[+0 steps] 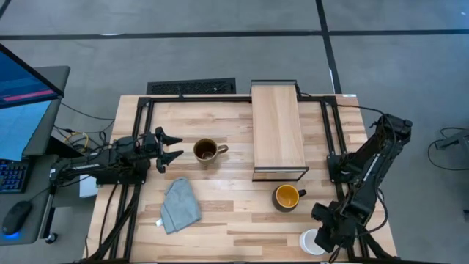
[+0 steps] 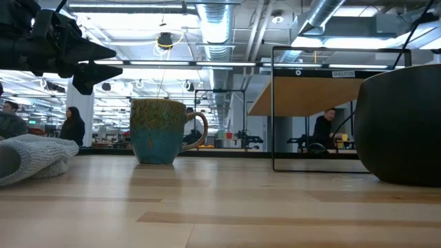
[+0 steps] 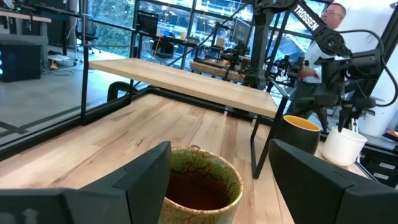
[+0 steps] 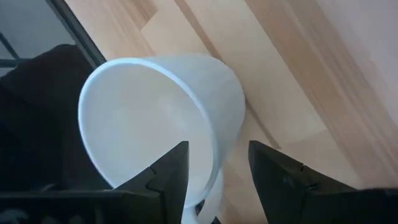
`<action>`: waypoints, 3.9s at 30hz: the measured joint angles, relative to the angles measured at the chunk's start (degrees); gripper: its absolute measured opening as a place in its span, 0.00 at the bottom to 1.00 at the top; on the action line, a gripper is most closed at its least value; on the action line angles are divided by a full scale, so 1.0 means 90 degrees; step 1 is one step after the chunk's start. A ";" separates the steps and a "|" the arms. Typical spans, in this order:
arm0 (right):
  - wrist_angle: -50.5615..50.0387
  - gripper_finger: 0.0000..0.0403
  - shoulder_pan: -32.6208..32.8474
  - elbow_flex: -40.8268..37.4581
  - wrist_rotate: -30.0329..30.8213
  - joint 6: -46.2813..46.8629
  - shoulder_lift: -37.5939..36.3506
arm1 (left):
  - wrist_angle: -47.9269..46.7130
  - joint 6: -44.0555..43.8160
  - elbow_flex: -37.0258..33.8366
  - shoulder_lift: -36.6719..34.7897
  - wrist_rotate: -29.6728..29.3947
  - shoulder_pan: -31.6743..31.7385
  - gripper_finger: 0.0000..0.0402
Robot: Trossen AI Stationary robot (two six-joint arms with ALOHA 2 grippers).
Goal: Stack small to large cups/mugs on shelf
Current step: Put the white mug on the shelf
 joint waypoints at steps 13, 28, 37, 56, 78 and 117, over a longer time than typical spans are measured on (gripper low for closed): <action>0.0064 0.34 -0.0007 0.0000 0.0005 -0.0129 0.0196 | 0.0000 0.0001 0.0000 0.0000 0.0000 0.0000 0.65; 0.0079 0.23 -0.0012 0.0000 0.0030 -0.0129 0.0196 | 0.0000 0.0002 -0.0001 0.0000 0.0001 0.0000 0.65; 0.0058 0.08 -0.0012 0.0000 0.0029 -0.0198 0.0196 | 0.0000 0.0002 -0.0002 0.0000 0.0002 0.0002 0.65; -0.0092 0.03 -0.0520 0.0000 -0.0296 -0.1126 -0.0048 | 0.0000 0.0002 -0.0001 0.0000 0.0002 0.0001 0.65; -0.4579 0.02 -0.1641 0.2652 0.0080 -0.3075 -0.0565 | 0.0000 0.0002 -0.0002 0.0000 0.0005 0.0002 0.65; -0.6039 0.02 -0.6385 0.5032 0.1357 -0.7853 -0.0499 | -0.0010 0.0002 0.0000 0.0015 0.0061 -0.0001 0.65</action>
